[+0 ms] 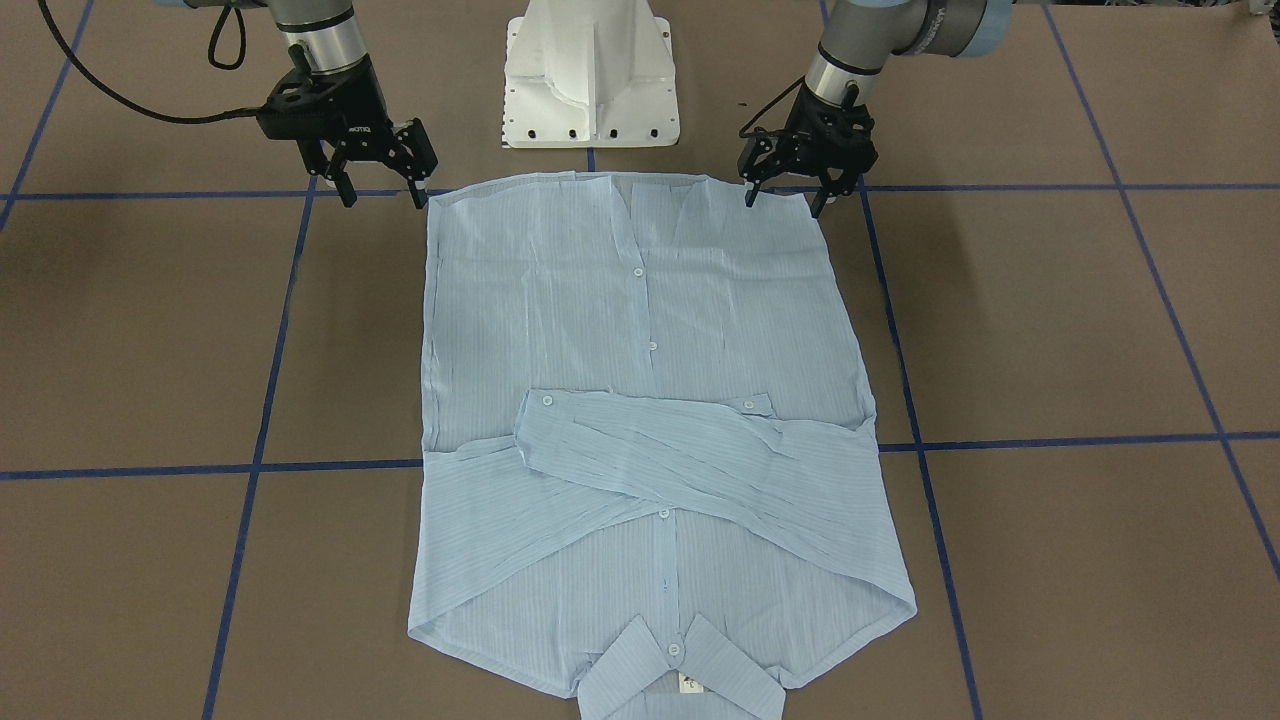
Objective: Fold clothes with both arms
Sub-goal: 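Release the sleeve and bring both grippers to the shirt hem corners, then grasp the hem corners nearest the robot with both grippers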
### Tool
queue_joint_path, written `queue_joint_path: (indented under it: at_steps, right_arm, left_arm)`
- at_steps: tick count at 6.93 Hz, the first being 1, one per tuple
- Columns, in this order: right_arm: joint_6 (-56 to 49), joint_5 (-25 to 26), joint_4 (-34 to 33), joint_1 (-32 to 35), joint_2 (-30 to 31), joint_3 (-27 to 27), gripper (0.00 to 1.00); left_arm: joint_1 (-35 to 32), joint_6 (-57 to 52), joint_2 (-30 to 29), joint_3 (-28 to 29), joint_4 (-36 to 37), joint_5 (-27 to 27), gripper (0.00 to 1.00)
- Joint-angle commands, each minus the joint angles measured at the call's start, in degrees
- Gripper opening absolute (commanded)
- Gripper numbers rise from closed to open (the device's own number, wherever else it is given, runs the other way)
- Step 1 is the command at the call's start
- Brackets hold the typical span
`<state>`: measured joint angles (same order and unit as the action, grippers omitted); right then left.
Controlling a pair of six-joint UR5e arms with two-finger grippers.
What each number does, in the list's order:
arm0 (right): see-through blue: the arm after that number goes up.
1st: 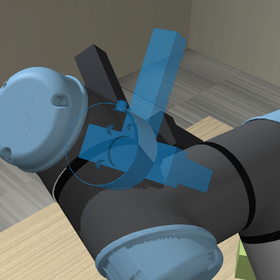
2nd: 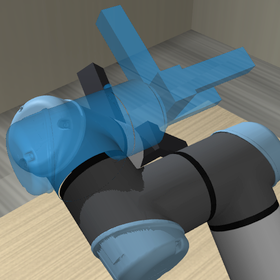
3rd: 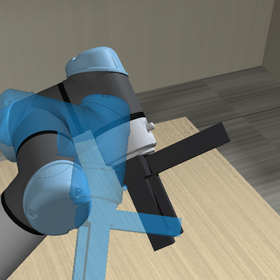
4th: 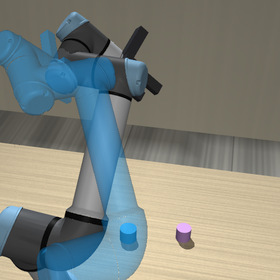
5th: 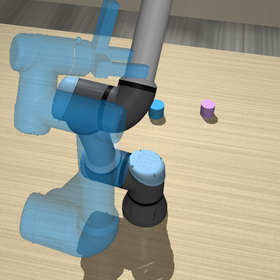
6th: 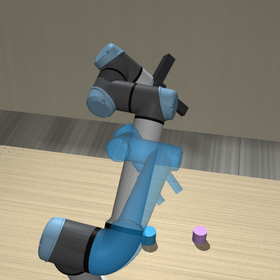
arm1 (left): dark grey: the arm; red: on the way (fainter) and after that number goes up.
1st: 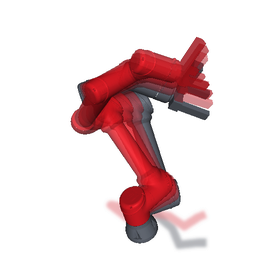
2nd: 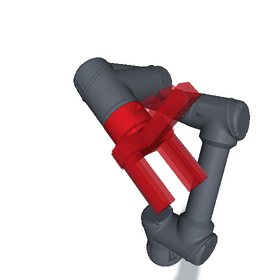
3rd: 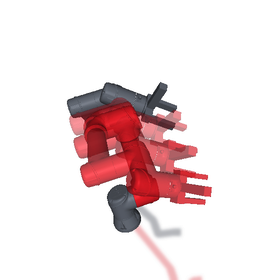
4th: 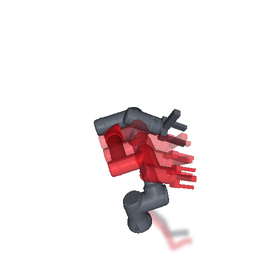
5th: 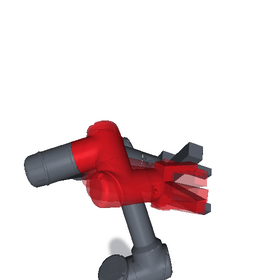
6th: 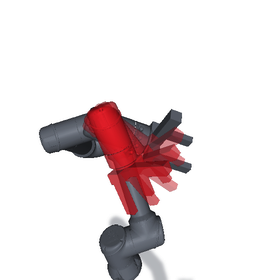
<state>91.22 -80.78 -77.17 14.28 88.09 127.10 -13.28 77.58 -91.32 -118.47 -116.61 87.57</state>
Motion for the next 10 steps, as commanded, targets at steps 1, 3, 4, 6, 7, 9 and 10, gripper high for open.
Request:
queue_joint_path:
  at_steps: [1, 3, 4, 6, 7, 9, 10]
  right_arm:
    - [0.28, 0.44, 0.00, -0.65, 0.24, 0.08, 1.00]
    - [0.28, 1.41, 0.00, -1.18, 0.15, 0.08, 1.00]
    - [0.28, 1.50, 0.00, -1.36, 0.15, 0.08, 1.00]
    - [0.37, 1.50, 0.00, -1.62, 0.15, 0.08, 1.00]
    - [0.37, 1.50, 0.00, -1.80, 0.24, 0.08, 1.00]
    - [0.37, 1.50, 0.00, -1.80, 0.24, 0.08, 1.00]
    - [0.37, 1.50, 0.00, -1.88, 0.24, 0.08, 1.00]
  left_arm:
    - [2.12, 1.52, 2.27, 0.34, 0.33, -0.56, 0.59]
    - [2.03, 1.52, 2.90, 0.52, 1.46, -0.47, 0.58]
    - [2.12, 2.22, 2.81, 0.52, 1.64, -0.39, 0.58]
    - [2.56, 6.08, 2.72, 0.61, 2.79, -0.39, 0.58]
    - [2.74, 6.09, 2.72, 0.79, 2.88, -0.39, 0.51]
    - [3.08, 6.18, 2.64, 1.14, 2.96, -0.39, 0.22]
    - [3.18, 6.18, 2.64, 1.05, 2.97, -0.39, 0.00]
